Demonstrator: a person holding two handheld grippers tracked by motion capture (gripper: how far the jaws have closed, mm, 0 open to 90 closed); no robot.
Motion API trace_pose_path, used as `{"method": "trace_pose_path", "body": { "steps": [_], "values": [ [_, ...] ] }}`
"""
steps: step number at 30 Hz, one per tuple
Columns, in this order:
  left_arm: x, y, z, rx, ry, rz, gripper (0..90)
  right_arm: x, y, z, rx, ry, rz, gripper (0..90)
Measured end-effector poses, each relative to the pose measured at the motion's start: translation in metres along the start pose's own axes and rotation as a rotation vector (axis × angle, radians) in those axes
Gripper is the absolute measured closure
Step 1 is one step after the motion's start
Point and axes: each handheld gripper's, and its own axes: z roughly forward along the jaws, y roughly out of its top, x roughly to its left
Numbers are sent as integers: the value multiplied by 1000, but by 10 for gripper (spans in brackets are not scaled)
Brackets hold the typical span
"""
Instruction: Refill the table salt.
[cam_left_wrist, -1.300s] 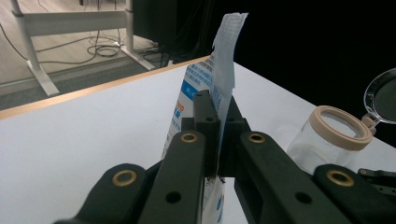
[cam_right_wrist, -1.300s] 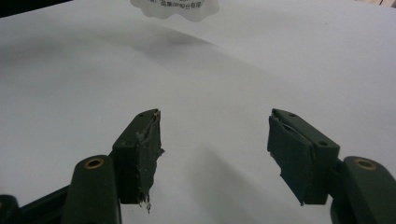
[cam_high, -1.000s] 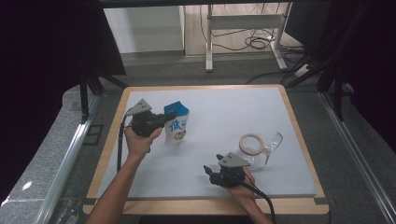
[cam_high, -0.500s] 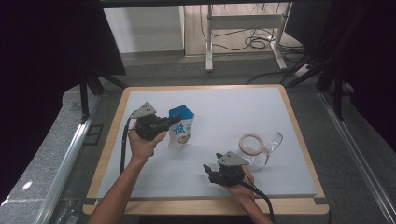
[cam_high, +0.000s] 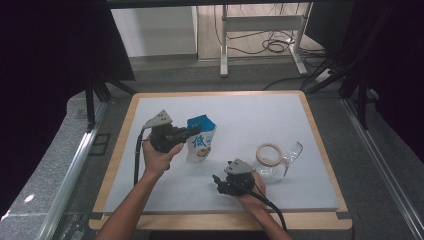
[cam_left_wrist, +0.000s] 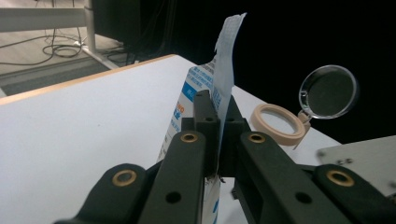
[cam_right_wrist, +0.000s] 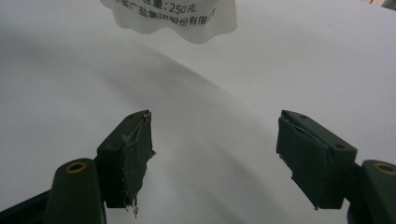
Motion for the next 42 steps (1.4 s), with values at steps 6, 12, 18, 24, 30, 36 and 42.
{"method": "trace_pose_path", "body": {
  "steps": [6,12,18,24,30,36,42],
  "values": [
    [-14,5,2,3,-26,27,900,0,4,9,-5,-36,-17,277],
    [-26,9,9,8,-47,39,900,-1,8,13,-24,-55,-23,278],
    [-34,11,17,18,-79,42,900,-4,11,14,-63,-73,-16,280],
    [-39,13,24,29,-93,44,900,-6,16,14,-98,-98,-59,306],
    [-42,17,29,29,-108,43,900,-6,17,14,-129,-107,-94,351],
    [-43,19,32,31,-113,41,900,-6,16,11,-140,-90,-98,409],
    [-42,18,36,41,-118,35,900,-6,12,9,-128,-40,-81,445]
  ]
}}
